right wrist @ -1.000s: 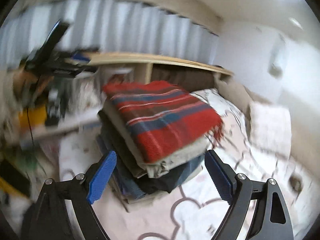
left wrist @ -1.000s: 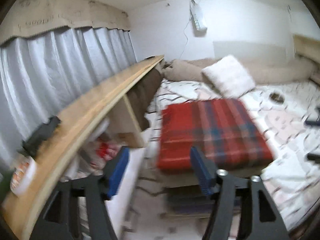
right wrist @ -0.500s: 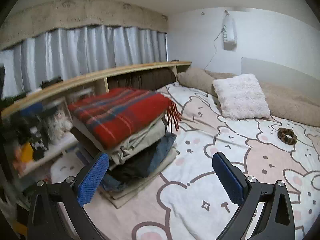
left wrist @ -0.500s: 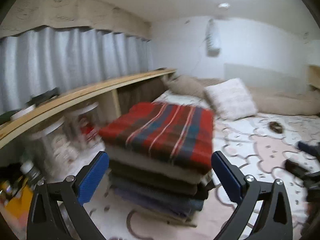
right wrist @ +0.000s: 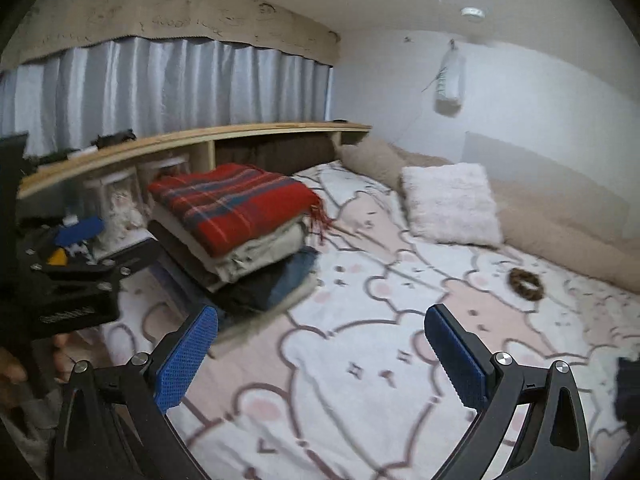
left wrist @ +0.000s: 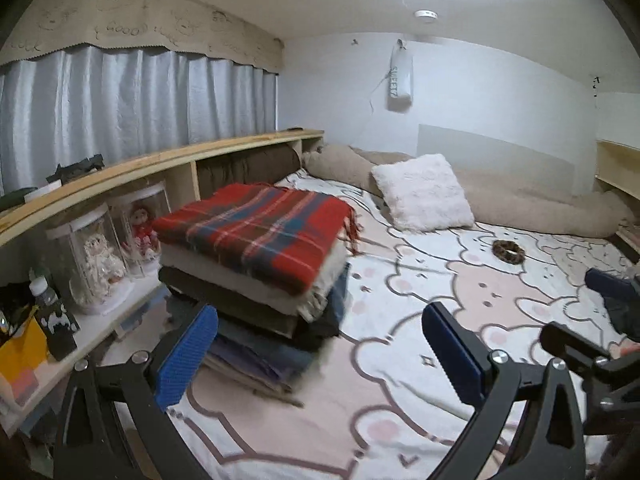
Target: Fold clothes
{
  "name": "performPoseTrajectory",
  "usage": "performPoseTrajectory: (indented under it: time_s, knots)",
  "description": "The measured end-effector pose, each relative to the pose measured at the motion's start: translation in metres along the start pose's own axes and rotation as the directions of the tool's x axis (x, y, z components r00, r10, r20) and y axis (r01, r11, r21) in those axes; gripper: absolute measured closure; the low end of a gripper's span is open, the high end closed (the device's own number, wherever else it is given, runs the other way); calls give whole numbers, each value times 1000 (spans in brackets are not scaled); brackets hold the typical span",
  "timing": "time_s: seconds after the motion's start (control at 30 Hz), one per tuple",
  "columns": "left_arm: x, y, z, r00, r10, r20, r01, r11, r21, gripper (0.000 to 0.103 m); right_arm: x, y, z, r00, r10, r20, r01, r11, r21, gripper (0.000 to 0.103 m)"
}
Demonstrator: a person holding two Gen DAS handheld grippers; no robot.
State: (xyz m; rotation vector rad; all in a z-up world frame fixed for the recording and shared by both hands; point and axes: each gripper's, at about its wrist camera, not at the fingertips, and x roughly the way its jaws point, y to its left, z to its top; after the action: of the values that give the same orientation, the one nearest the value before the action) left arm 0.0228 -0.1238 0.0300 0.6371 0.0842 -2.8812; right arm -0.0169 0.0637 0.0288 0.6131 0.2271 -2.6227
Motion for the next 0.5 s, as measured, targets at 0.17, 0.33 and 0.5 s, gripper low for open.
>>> performPoseTrajectory:
  time_s: [0.17,0.33,0.5]
  knots:
    - [-18,-12,-4,1000,18,-8,-18,1000,-3,0,-21,-15,-9,1000,-1,2,1,1000,19,0]
    - [-35,-17,-11,1000,17,-9,-17,1000,-5,0,-44,-24,-13,999,-16,34,16,1000,10,0]
    - [-49,-16,-15,1000,27,9,-27,1000,-5,0,-57,-31,-15,999,-27,43,26,999,23,0]
